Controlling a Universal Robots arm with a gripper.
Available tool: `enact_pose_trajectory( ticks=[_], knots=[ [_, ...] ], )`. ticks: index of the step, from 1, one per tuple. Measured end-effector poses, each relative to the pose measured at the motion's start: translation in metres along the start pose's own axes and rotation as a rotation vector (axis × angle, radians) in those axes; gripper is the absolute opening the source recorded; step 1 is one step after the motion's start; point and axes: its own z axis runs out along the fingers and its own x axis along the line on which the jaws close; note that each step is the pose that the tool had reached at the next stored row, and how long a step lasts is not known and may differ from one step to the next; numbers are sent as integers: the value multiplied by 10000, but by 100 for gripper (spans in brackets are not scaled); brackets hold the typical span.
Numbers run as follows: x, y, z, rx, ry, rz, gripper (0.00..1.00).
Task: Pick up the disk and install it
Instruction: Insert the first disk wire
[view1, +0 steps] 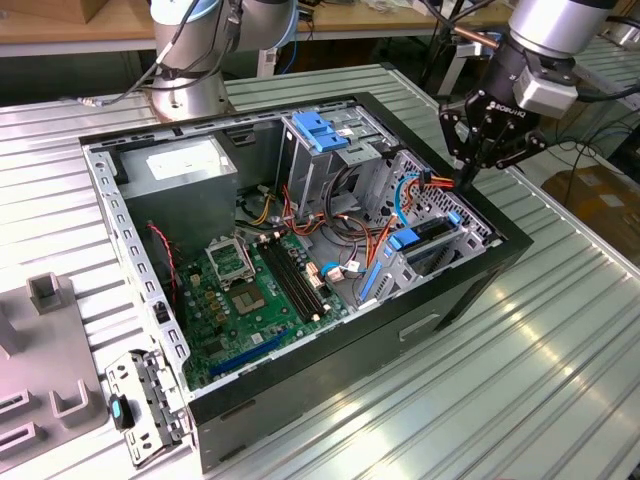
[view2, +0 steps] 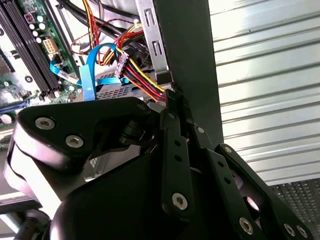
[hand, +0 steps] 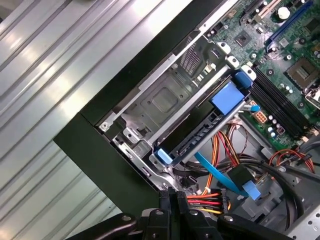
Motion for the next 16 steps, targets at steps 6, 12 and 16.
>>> enact_pose_trajectory(
  ticks=[6, 12, 16],
  knots=[
    [-42, 43, 2, -4, -2, 162, 16],
    [-54, 53, 5, -18, -13, 825, 16],
    [-82, 83, 7, -19, -15, 898, 16]
  ],
)
